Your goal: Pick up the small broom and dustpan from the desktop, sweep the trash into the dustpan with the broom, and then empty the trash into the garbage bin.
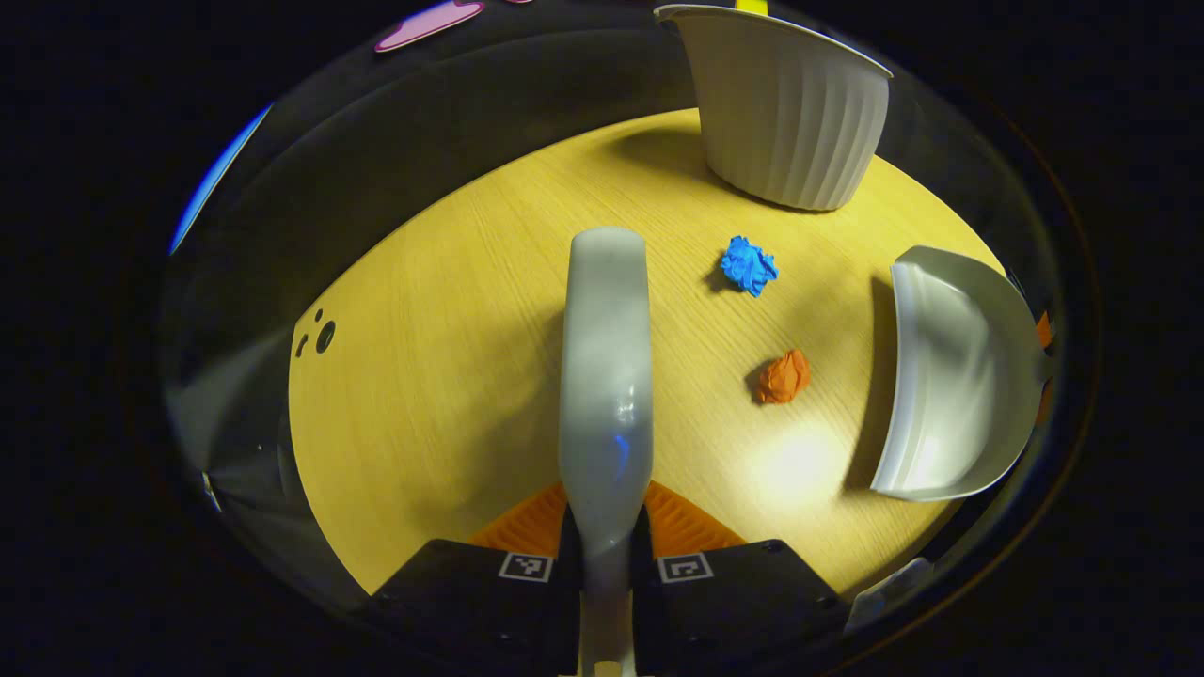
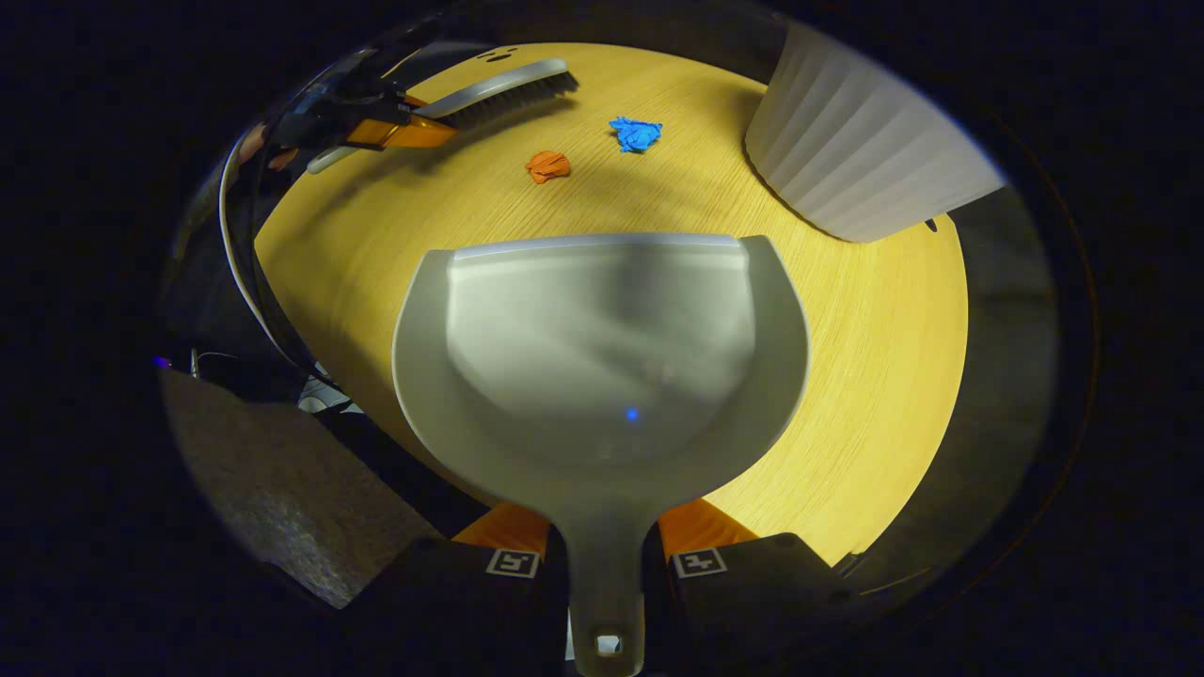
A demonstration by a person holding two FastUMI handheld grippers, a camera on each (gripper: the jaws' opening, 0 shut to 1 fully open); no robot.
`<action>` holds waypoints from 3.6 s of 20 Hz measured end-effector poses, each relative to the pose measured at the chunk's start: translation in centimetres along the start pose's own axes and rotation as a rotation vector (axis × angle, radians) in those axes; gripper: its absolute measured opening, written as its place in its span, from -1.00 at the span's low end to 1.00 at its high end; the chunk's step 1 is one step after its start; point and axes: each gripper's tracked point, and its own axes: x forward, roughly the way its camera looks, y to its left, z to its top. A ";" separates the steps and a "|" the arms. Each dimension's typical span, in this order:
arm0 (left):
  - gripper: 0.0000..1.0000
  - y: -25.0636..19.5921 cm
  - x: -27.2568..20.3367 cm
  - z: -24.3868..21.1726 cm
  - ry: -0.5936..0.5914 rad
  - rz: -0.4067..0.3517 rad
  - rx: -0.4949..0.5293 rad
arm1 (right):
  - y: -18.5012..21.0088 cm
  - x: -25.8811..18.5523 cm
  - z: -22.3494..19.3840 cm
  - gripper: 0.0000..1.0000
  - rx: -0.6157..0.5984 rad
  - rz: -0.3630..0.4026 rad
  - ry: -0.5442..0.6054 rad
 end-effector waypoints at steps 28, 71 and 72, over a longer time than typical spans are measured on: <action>-0.47 -16.9 -4.6 1.4 0.142 -0.596 0.043 | -2.5 3.8 -0.4 -0.22 0.021 0.008 -0.129; -0.48 -7.7 -7.9 -11.8 0.053 -0.235 -0.195 | -29.6 -24.5 15.4 -0.34 0.123 -0.509 -0.190; -0.48 -7.5 -7.9 -11.8 0.053 -0.234 -0.200 | -30.0 -24.2 15.8 -0.29 0.096 -0.521 -0.168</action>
